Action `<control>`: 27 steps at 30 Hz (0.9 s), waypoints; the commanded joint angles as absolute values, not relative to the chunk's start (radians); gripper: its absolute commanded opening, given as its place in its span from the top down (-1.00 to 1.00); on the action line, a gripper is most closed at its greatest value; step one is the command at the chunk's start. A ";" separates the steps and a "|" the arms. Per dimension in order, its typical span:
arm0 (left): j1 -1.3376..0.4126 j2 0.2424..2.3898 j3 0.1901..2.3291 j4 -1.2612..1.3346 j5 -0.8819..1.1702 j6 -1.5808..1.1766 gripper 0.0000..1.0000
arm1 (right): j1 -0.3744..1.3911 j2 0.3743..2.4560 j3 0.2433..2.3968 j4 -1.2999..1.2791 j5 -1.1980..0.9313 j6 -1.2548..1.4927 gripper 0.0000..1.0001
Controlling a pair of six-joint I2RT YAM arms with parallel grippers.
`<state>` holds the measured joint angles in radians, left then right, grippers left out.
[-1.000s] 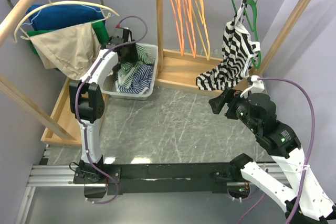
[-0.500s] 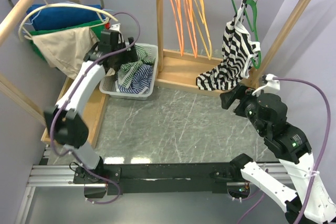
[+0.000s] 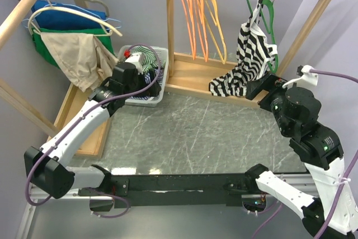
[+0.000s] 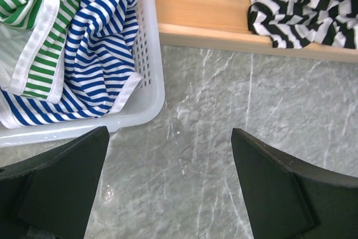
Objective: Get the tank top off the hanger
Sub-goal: Place the tank top in the bin, then pick up the hanger from the clothesline.
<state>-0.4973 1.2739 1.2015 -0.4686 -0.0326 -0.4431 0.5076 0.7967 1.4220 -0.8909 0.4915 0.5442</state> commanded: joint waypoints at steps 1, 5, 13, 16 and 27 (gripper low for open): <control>-0.508 1.217 1.189 -0.417 -0.008 -0.472 -0.93 | 0.503 0.819 1.476 -0.884 0.564 0.525 -1.00; -0.540 1.166 1.131 -0.377 0.043 -0.486 -0.93 | 0.503 0.873 1.551 -0.911 0.664 0.512 -1.00; -0.624 1.111 1.051 -0.321 0.113 -0.518 -0.93 | 0.435 1.002 1.750 -0.914 0.701 0.439 -1.00; -0.649 1.114 1.043 -0.308 0.127 -0.519 -0.93 | 0.315 1.061 1.808 -0.936 0.576 0.413 -1.00; -0.666 1.144 1.034 -0.293 0.144 -0.515 -0.93 | 0.078 1.095 1.727 -0.916 0.227 0.241 -0.29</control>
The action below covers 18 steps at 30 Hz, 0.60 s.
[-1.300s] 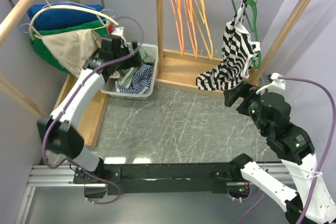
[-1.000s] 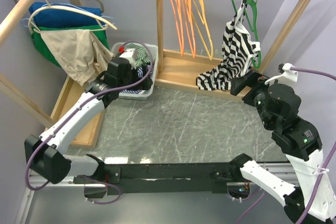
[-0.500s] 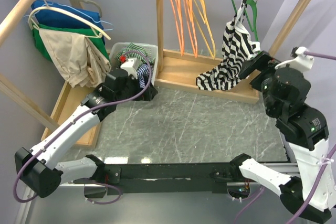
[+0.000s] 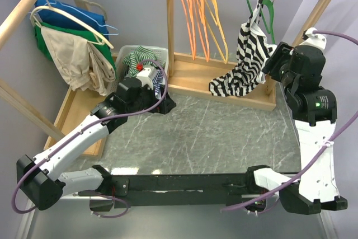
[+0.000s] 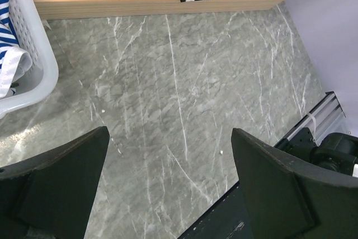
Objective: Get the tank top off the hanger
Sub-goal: Pick up the hanger from the clothesline.
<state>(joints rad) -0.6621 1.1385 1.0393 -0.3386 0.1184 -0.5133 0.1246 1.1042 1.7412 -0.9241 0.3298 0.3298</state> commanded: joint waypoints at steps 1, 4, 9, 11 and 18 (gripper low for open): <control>-0.666 1.144 1.029 -0.291 0.146 -0.515 -0.93 | 0.065 1.094 1.720 -0.917 0.222 0.235 -0.22; -0.666 1.147 1.022 -0.278 0.156 -0.518 -0.93 | 0.031 1.082 1.692 -0.905 0.225 0.215 -0.18; -0.666 1.157 1.020 -0.272 0.156 -0.520 -0.93 | 0.008 1.097 1.683 -0.897 0.232 0.215 -0.18; -0.664 1.163 1.020 -0.270 0.161 -0.520 -0.93 | 0.005 1.123 1.689 -0.904 0.219 0.207 -0.18; -0.666 1.170 1.019 -0.261 0.173 -0.512 -0.93 | -0.054 1.169 1.686 -0.865 0.176 0.202 -0.05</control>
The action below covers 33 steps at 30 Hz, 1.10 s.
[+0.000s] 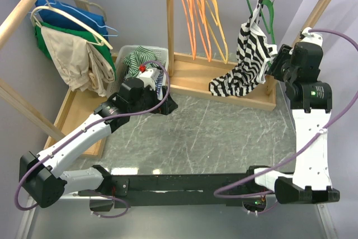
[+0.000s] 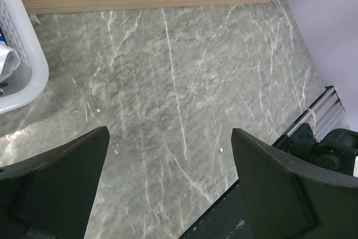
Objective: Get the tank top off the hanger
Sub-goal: Pick up the hanger from the clothesline.
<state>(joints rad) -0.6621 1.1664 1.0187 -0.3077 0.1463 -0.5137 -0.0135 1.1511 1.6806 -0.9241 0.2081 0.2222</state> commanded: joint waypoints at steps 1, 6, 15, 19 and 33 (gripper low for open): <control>-0.666 1.172 1.019 -0.259 0.176 -0.512 -0.93 | -0.064 1.178 1.687 -0.864 0.170 0.204 -0.04; -0.666 1.183 1.020 -0.252 0.184 -0.509 -0.93 | -0.087 1.201 1.710 -0.847 0.156 0.201 0.05; -0.666 1.196 1.014 -0.256 0.179 -0.497 -0.93 | -0.095 1.209 1.707 -0.822 0.103 0.192 0.57; -0.666 1.207 1.012 -0.259 0.184 -0.494 -0.93 | -0.095 1.209 1.703 -0.825 0.069 0.183 0.87; -0.666 1.209 1.006 -0.256 0.172 -0.497 -0.93 | -0.095 1.229 1.746 -0.847 0.003 0.178 1.00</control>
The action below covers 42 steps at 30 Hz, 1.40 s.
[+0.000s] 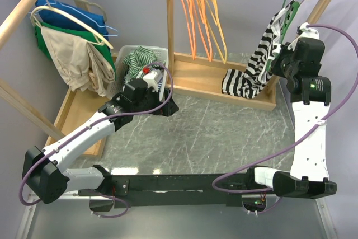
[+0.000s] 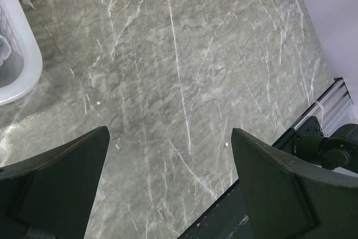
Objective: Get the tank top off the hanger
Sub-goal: Pick up the hanger from the clothesline.
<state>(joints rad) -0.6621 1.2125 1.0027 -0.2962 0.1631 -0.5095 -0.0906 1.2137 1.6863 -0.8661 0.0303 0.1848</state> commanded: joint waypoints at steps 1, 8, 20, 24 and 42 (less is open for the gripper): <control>-0.666 1.209 1.006 -0.256 0.170 -0.497 -0.93 | -0.095 1.230 1.758 -0.848 -0.021 0.181 1.00; -0.666 1.209 1.011 -0.242 0.167 -0.503 -0.93 | -0.083 1.284 1.890 -0.920 -0.038 0.178 1.00; -0.666 1.175 1.008 -0.233 0.111 -0.505 -0.93 | 0.052 1.385 2.143 -1.040 0.067 0.143 1.00; -0.666 1.163 0.994 -0.219 0.100 -0.514 -0.93 | 0.074 1.397 2.174 -1.048 0.095 0.144 1.00; -0.666 1.164 0.983 -0.233 0.083 -0.514 -0.93 | 0.147 1.408 1.961 -1.020 0.155 0.156 1.00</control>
<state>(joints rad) -0.6621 1.1881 0.9859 -0.2527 0.0978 -0.5133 0.1417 1.4265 2.0571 -1.1439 0.1402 0.1562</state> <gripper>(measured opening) 0.966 0.020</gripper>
